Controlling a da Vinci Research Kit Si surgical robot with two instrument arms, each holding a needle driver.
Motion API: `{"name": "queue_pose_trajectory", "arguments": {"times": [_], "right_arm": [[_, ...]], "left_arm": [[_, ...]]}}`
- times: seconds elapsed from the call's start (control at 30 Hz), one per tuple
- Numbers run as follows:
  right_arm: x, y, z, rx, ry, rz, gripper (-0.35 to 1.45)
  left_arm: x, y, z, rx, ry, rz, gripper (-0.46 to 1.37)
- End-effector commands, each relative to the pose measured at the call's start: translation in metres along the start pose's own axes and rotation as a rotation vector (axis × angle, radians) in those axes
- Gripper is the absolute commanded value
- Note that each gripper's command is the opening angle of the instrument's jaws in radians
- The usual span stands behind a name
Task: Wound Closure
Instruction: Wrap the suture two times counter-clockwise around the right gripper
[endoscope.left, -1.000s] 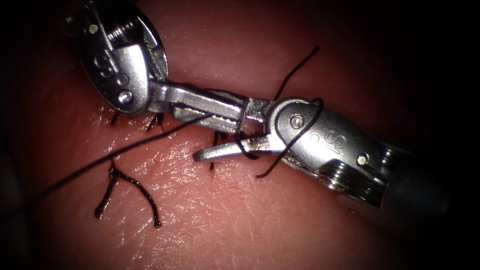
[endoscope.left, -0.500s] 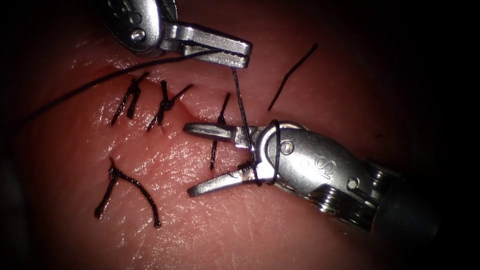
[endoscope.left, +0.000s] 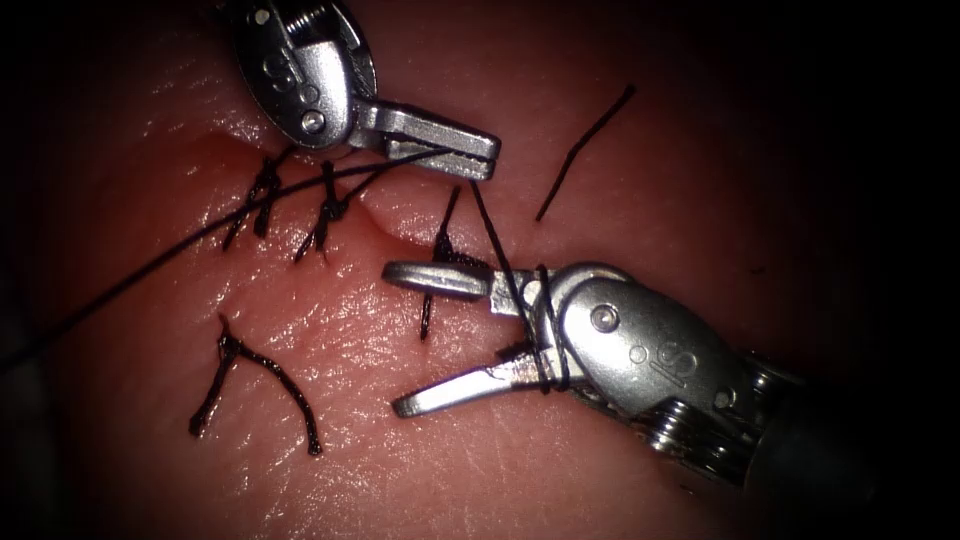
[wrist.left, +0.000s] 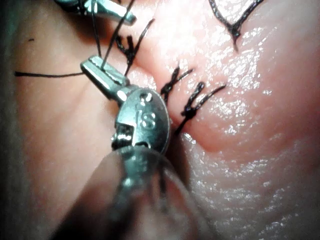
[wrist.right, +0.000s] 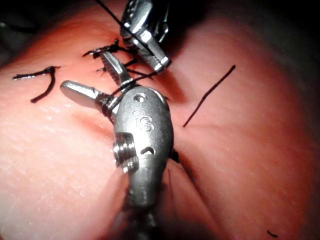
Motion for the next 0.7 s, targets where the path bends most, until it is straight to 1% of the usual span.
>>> {"name": "queue_pose_trajectory", "arguments": {"times": [0.03, 0.23, 0.3, 0.37, 0.47, 0.53, 0.57, 0.63, 0.67, 0.7], "right_arm": [[0.0002, 0.0001, -0.0002, -0.013, 0.027, 0.011, 0.99], [0.0009, 0.0013, -0.0014, -0.097, 0.092, 0.038, 0.98], [0.0010, 0.0019, -0.0019, -0.138, 0.120, 0.052, 0.98], [0.0010, 0.0024, -0.0024, -0.184, 0.135, 0.094, 0.98], [0.0009, 0.0030, -0.0030, -0.228, 0.150, 0.134, 0.98], [0.0008, 0.0034, -0.0034, -0.278, 0.156, 0.186, 0.97], [0.0008, 0.0035, -0.0035, -0.283, 0.157, 0.195, 0.97], [0.0007, 0.0037, -0.0037, -0.315, 0.161, 0.244, 0.97], [0.0006, 0.0038, -0.0038, -0.340, 0.170, 0.305, 0.95], [0.0005, 0.0039, -0.0038, -0.352, 0.177, 0.325, 0.95]], "left_arm": [[0.0000, 0.0001, 0.0000, -0.004, -0.002, -0.002, -0.35], [0.0004, 0.0006, 0.0002, 0.005, 0.000, -0.007, -0.35], [0.0007, 0.0010, 0.0003, 0.007, -0.003, 0.006, -0.35], [0.0011, 0.0016, 0.0005, 0.008, -0.005, 0.015, -0.35], [0.0014, 0.0024, 0.0006, 0.009, -0.007, 0.019, -0.35], [0.0015, 0.0032, 0.0007, 0.013, -0.015, 0.030, -0.35], [0.0015, 0.0032, 0.0007, 0.013, -0.015, 0.030, -0.35], [0.0016, 0.0037, 0.0007, 0.017, -0.024, 0.040, -0.35], [0.0018, 0.0042, 0.0007, 0.021, -0.033, 0.048, -0.35], [0.0018, 0.0043, 0.0007, 0.022, -0.033, 0.049, -0.35]]}}
